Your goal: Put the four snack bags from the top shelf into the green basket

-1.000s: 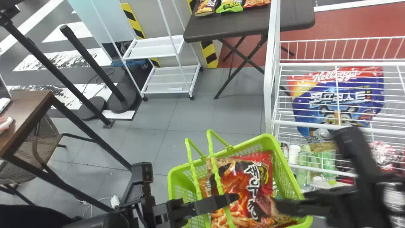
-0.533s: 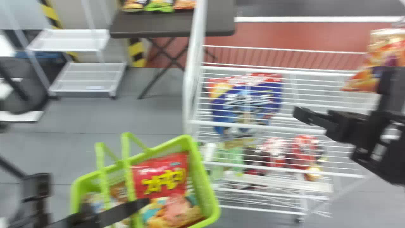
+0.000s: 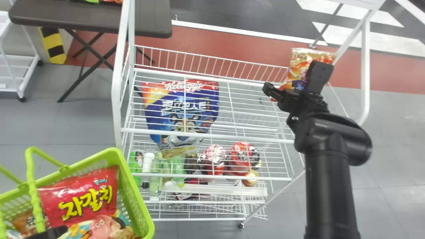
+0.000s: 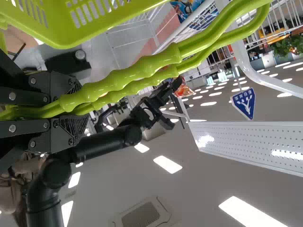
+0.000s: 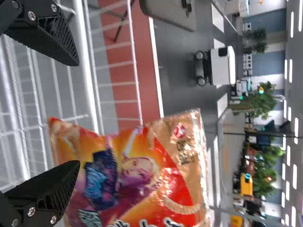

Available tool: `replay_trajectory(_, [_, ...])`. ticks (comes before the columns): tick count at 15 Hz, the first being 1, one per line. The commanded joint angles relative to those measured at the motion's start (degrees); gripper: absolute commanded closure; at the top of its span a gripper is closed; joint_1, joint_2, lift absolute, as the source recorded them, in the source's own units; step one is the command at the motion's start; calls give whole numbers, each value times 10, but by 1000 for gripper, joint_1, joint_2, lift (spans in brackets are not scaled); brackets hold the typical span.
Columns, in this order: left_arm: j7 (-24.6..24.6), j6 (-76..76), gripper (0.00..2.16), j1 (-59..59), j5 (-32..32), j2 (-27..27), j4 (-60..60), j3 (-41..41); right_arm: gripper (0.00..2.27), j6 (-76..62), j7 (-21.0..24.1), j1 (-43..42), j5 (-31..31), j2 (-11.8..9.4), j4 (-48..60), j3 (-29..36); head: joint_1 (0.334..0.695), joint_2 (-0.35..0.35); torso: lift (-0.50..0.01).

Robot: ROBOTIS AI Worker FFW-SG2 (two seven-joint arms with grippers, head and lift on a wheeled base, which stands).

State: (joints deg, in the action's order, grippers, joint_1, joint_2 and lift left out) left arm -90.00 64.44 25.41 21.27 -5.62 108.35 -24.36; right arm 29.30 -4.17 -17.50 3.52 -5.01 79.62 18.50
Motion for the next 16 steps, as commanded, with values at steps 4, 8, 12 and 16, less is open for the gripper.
replay_trajectory(4, [-6, -7, 2148, 1, 3, 0, -9, -10, 296, -58, 12, -83, 93, -1, -134, 17, 695, -322, 0])
replay_trajectory(8, [-6, -7, 2148, 1, 2, 0, -14, -10, 2240, -49, 58, -62, 85, 4, -112, 12, 695, -327, 0])
replay_trajectory(12, [-6, -7, 2148, 0, 2, 0, -14, -9, 2253, -14, 65, -50, 73, 8, -75, 14, 695, -340, 0])
replay_trajectory(16, [-6, -7, 2148, -1, 2, -2, -14, -9, 2253, 2, 65, -29, 48, 8, -39, 19, 695, -346, 0])
